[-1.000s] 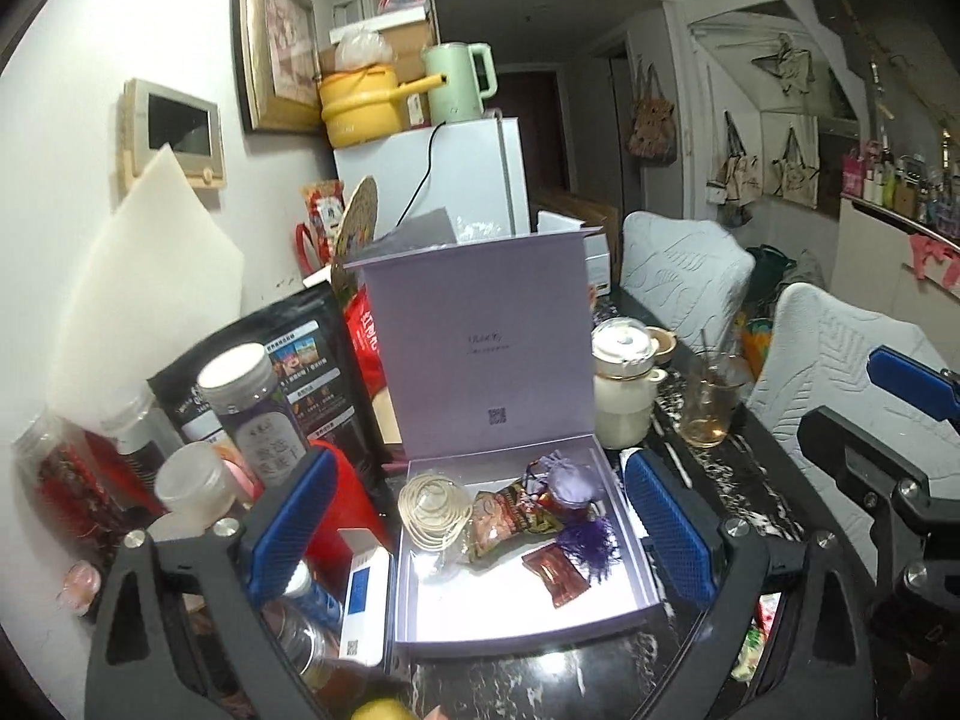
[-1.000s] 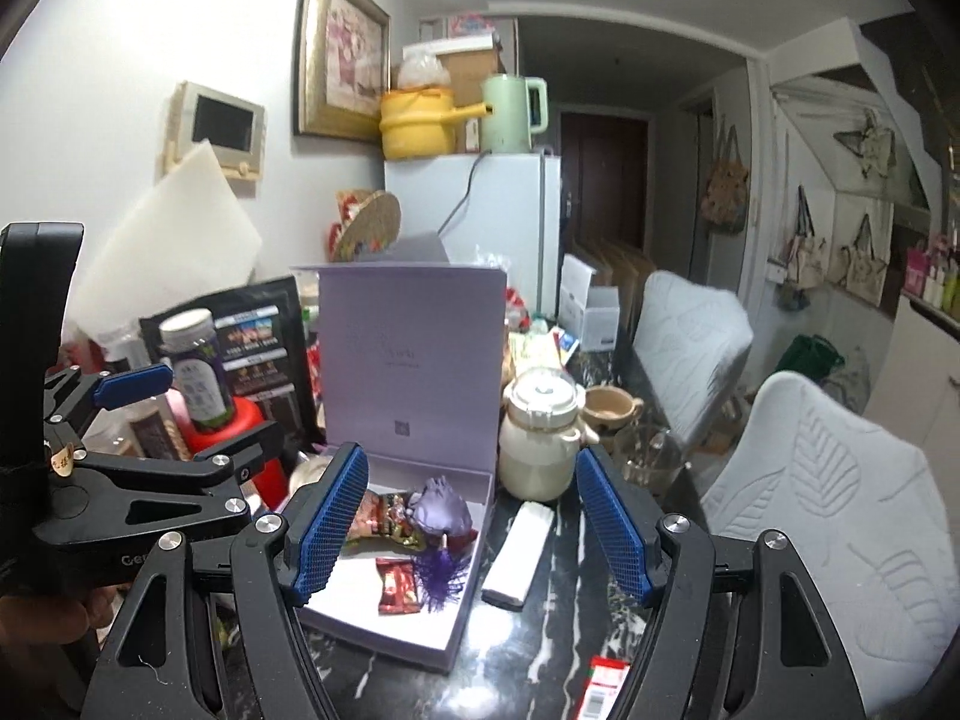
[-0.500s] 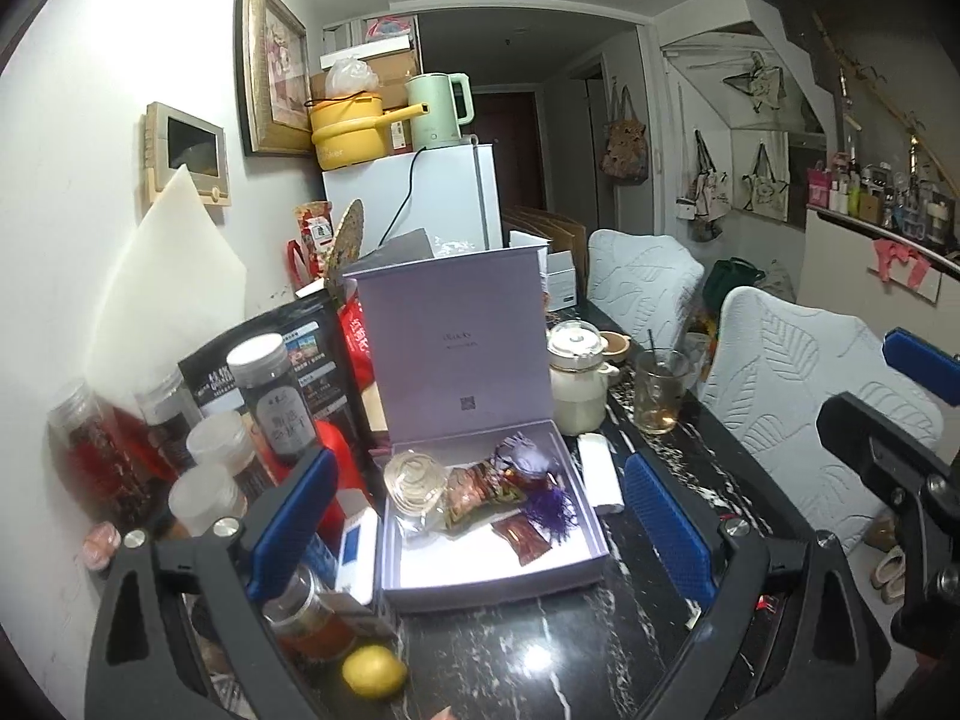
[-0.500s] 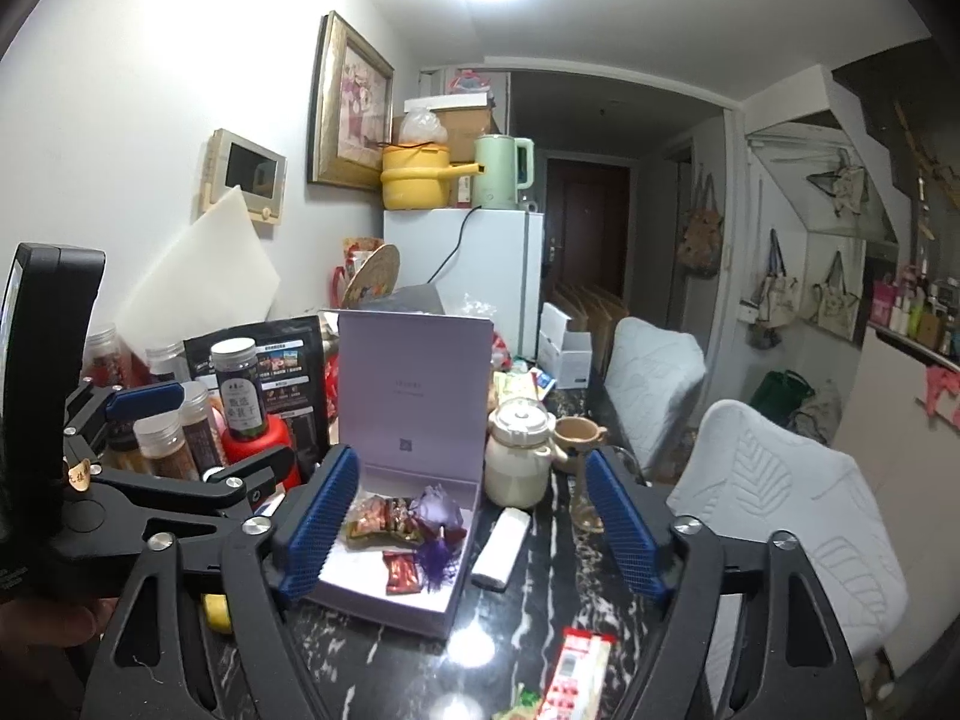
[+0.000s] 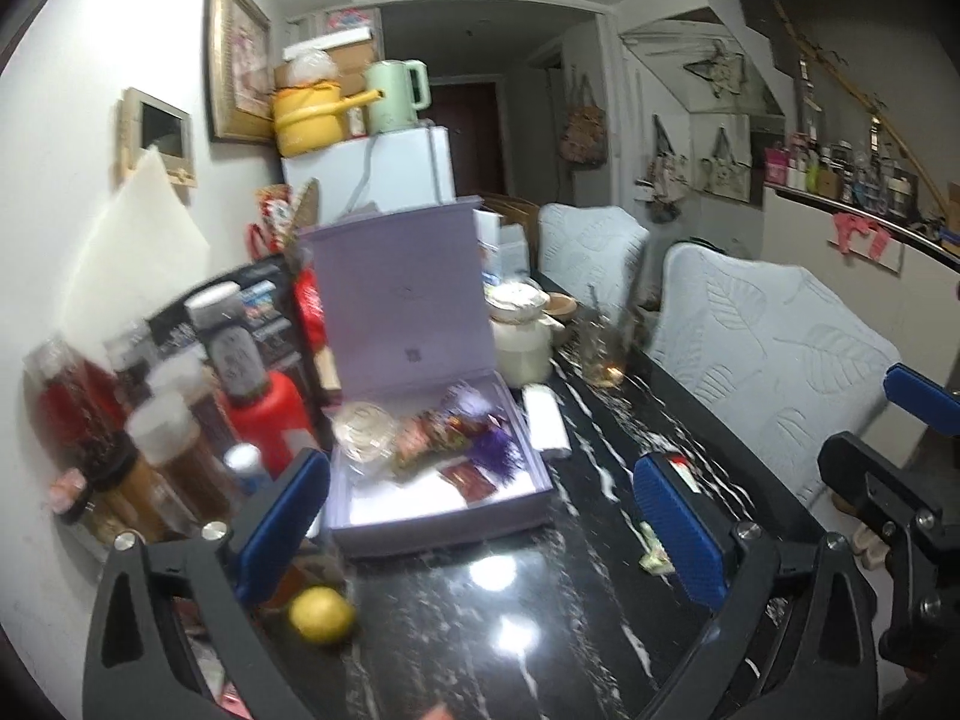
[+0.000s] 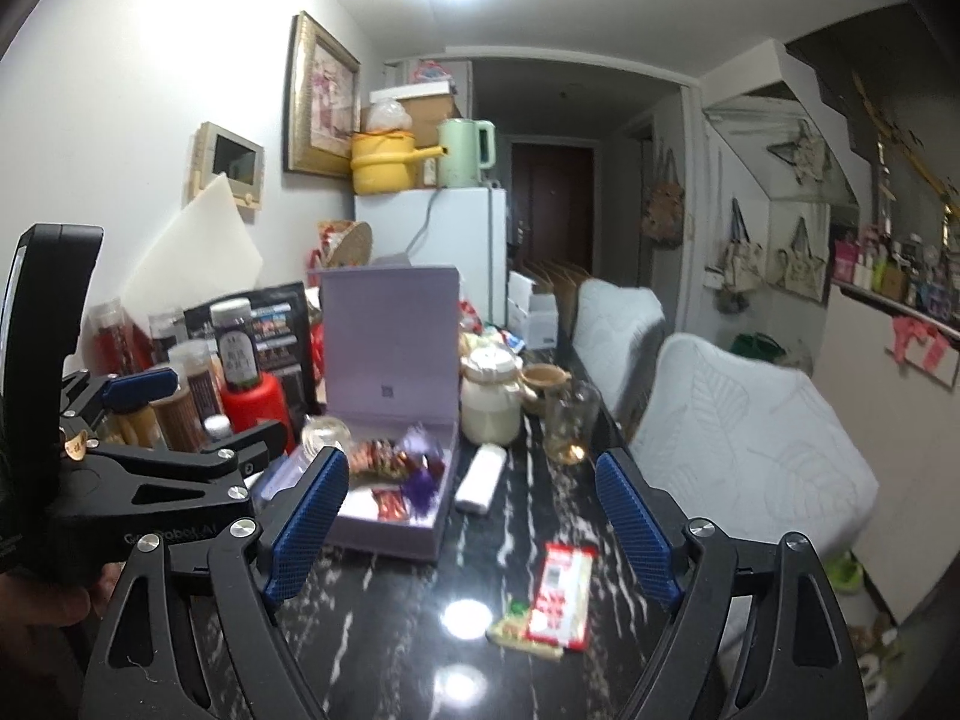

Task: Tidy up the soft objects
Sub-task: 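Withdraw both open tools from the box toward the packets on the table, then grasp the green noodle packet with left tool while right tool grasps the red-white packet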

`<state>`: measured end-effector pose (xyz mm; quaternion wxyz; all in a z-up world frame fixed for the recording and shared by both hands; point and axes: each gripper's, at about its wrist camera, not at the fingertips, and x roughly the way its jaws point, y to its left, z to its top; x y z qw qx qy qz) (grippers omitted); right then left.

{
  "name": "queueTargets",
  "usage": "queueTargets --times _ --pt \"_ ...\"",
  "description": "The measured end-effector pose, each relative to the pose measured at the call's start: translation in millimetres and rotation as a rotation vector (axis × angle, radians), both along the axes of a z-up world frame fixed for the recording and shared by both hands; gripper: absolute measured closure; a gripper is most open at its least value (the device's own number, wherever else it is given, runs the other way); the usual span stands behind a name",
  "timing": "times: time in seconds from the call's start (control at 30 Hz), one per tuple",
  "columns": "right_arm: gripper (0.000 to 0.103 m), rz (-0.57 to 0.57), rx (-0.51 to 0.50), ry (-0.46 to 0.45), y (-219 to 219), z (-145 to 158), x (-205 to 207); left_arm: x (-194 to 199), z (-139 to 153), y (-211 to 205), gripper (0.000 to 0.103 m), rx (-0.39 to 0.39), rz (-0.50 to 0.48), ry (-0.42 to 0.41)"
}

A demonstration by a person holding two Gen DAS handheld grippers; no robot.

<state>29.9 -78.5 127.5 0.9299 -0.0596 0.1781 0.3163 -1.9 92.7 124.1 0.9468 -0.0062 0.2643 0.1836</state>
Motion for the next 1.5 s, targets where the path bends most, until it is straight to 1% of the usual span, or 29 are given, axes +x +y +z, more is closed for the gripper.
queueTargets --times 0.1,0.2,0.33,0.43,0.53,0.63,0.83,1.0,1.2,1.33,1.43,1.47,1.5 --pt "0.018 -0.025 -0.007 0.015 -12 -11 -1 5 -13 -12 0.000 -0.003 -0.040 0.015" --pt "0.018 -0.054 -0.010 0.053 -25 -25 4 11 -27 -23 0.000 -0.007 -0.062 0.032" --pt "0.018 -0.086 -0.017 0.097 -42 -45 11 24 -46 -31 0.000 -0.058 -0.088 0.065" --pt "0.018 -0.115 -0.017 0.135 -55 -60 20 34 -61 -37 0.000 -0.074 -0.108 0.091" --pt "0.018 -0.134 -0.022 0.171 -65 -75 27 44 -79 -44 0.000 -0.090 -0.119 0.116" --pt "0.018 -0.157 -0.037 0.202 -73 -90 35 56 -101 -50 0.000 -0.137 -0.150 0.156" --pt "0.018 -0.192 -0.048 0.267 -88 -118 51 77 -136 -64 0.000 -0.190 -0.200 0.223" --pt "0.018 -0.229 -0.069 0.316 -98 -138 65 105 -164 -79 0.000 -0.205 -0.249 0.286" --pt "0.018 -0.267 -0.086 0.364 -107 -153 83 139 -189 -91 0.000 -0.213 -0.281 0.351" --pt "0.018 -0.274 -0.087 0.379 -110 -156 93 159 -205 -91 0.000 -0.206 -0.273 0.409" --pt "0.018 -0.277 -0.090 0.389 -110 -159 101 168 -216 -89 0.000 -0.225 -0.271 0.446" --pt "0.018 -0.278 -0.089 0.395 -110 -160 104 172 -220 -89 0.000 -0.242 -0.277 0.467" --pt "0.018 -0.277 -0.088 0.400 -110 -160 106 172 -221 -90 0.000 -0.228 -0.277 0.461"
